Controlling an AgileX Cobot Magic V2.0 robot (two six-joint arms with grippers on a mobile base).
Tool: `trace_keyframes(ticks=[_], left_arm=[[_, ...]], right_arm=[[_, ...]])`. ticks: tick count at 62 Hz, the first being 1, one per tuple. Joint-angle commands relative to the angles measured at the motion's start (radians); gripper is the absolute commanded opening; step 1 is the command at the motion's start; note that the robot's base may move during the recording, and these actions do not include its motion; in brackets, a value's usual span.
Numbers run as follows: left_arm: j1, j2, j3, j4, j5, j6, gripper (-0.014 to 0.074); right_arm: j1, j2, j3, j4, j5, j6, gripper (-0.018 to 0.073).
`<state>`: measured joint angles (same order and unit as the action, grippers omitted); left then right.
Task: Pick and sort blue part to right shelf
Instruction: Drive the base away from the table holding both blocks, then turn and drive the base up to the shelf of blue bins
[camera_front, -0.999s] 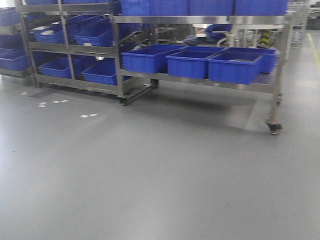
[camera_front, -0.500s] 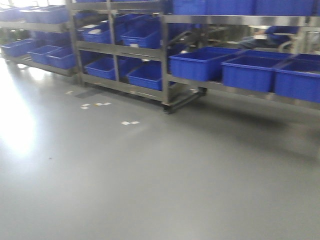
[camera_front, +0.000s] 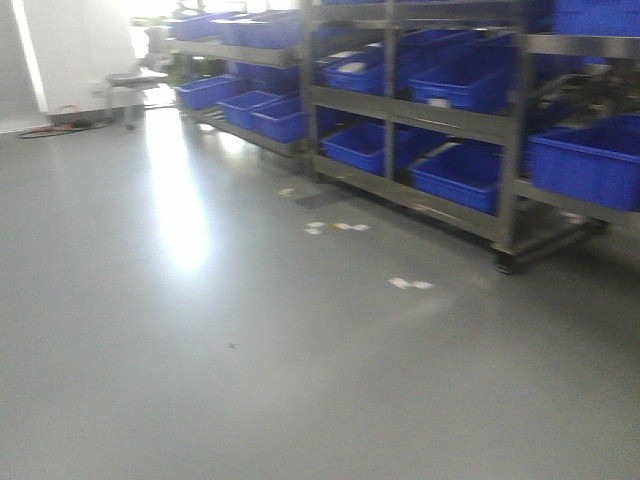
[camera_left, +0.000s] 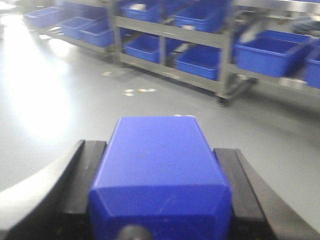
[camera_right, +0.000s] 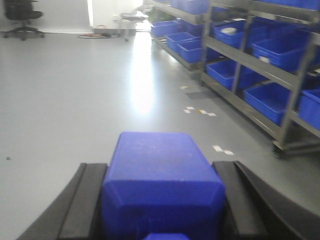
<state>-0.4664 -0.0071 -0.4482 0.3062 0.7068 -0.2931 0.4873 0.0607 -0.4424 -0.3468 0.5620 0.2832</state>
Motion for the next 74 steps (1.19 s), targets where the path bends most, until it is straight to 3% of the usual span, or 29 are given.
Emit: trace_keyframes(ticks=[1, 74], left_arm=[[0.004, -0.011, -0.028, 0.011, -0.093, -0.001, 0.0332], [0.004, -0.011, -0.028, 0.011, -0.093, -0.001, 0.0332]], right_arm=[[0.0, 0.016, -0.031, -0.026, -0.096, -0.009, 0.0253], [0.0, 0.016, -0.031, -0.026, -0.096, -0.009, 0.0253]])
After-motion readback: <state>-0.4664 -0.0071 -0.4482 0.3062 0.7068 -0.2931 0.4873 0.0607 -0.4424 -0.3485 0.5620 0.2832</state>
